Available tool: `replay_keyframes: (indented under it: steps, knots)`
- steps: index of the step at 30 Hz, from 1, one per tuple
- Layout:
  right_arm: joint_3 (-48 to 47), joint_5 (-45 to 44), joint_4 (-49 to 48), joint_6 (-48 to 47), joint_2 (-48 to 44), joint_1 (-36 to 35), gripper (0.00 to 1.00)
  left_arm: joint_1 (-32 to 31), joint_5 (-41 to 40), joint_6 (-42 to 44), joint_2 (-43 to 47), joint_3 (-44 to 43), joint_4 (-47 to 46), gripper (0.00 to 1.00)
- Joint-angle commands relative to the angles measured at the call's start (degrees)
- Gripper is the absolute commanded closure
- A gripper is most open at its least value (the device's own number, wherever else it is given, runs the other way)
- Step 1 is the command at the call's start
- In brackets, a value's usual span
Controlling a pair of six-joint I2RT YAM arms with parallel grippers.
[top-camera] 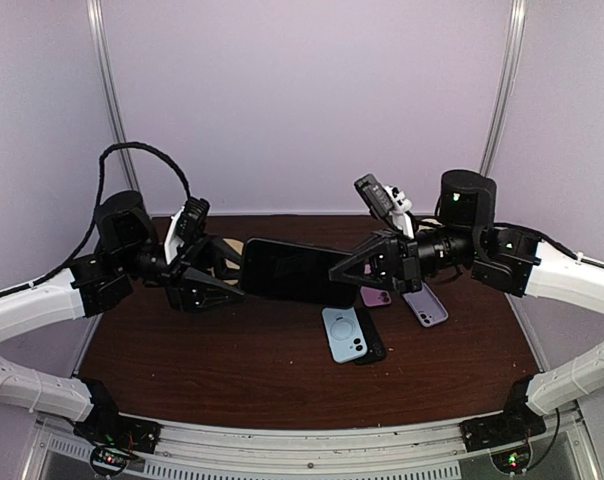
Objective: Take the phone out of the phone case
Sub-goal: Remove the phone from the bottom left corner of the phone case.
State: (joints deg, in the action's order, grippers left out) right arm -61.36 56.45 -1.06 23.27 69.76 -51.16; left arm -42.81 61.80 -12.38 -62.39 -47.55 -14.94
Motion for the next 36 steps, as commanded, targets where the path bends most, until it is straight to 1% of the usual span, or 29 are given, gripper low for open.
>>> replay_keyframes:
  steps: [1,3,9,12,17,22,29,36]
  knots:
    - [-2.05,0.89,-1.26,-1.56,-2.07,-1.18,1.00,0.27,-0.72,0.02,-0.62,-2.59,-0.81,0.53]
    - [-1.61,0.98,-2.04,-0.99,-2.25,-1.22,1.00,0.27,-0.59,0.20,-0.69,-2.64,-0.75,0.56]
    - [-0.14,1.69,-5.74,1.95,-2.16,-1.23,1.00,0.27,0.33,1.62,-0.66,-2.46,-0.66,0.61]
    - [0.21,3.24,-8.65,5.09,-1.09,-1.30,1.00,0.27,0.55,2.34,-0.65,-2.25,-0.62,0.62]
    - [1.45,6.54,-17.25,13.14,1.65,-1.86,1.00,0.27,0.54,4.03,-0.29,-1.96,0.18,0.63]
    - [1.27,8.32,-20.57,16.31,3.59,-3.59,1.00,0.27,0.35,4.80,-0.34,-1.96,0.59,0.65]
    - [1.21,9.49,-22.22,18.68,3.77,-4.57,1.00,0.27,0.35,5.62,0.02,-1.80,0.85,0.69]
    - [-0.75,8.96,-20.87,21.90,4.45,-4.57,1.00,0.29,1.66,7.01,1.94,-1.07,0.68,0.71]
